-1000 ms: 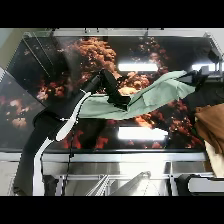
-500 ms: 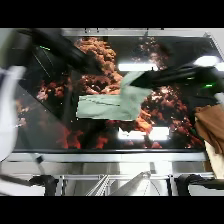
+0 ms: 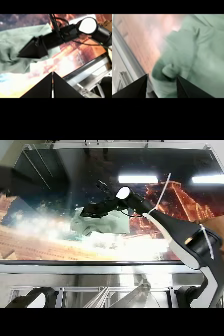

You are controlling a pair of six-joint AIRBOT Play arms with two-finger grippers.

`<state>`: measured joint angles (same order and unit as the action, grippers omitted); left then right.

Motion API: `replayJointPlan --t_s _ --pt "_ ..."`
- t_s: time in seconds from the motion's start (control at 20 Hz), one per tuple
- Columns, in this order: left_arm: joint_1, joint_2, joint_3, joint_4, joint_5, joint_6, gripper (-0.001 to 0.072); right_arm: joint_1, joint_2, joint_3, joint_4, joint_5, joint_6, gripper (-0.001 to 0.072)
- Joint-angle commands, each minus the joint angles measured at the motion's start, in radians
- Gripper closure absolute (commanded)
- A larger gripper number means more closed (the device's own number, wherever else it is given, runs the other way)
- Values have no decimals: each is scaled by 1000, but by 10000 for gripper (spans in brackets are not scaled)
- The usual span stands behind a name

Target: Fold the shirts.

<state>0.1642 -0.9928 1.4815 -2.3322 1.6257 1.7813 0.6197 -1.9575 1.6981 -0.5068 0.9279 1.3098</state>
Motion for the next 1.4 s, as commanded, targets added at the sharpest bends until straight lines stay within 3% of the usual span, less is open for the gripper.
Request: replayJointPlan --t_s 0.0,0.2,0.4,0.5,0.55,0.6,0.65,0.85,1.05,1.25,1.3,1.35 --pt "27 133 -180 0 -34 26 685 1 -32 119 -7 120 44 306" --pt "27 185 -242 0 -43 28 685 -106 107 130 -80 322 114 310" --pt "27 186 -241 -1 6 29 684 -294 237 90 -458 535 245 310" --pt "27 186 -241 -1 17 29 684 -383 289 -24 -595 560 270 306" --pt "27 186 -241 0 27 29 684 -419 307 -100 -599 527 270 192" --pt "27 186 -241 0 34 29 684 -449 318 -175 -587 472 269 32" --pt "27 186 -241 0 34 28 684 -472 316 -246 -547 416 269 17" --pt "27 186 -241 0 31 28 684 -476 224 -393 -305 250 150 14" --pt "27 186 -242 0 32 28 685 -438 92 -393 -45 256 6 15" --pt "27 186 -241 0 36 28 684 -375 27 -392 46 246 -21 18" --pt "27 186 -241 0 38 28 684 -362 20 -392 51 242 -21 30" --pt "27 186 -241 0 40 28 685 -349 18 -392 56 234 -27 150"
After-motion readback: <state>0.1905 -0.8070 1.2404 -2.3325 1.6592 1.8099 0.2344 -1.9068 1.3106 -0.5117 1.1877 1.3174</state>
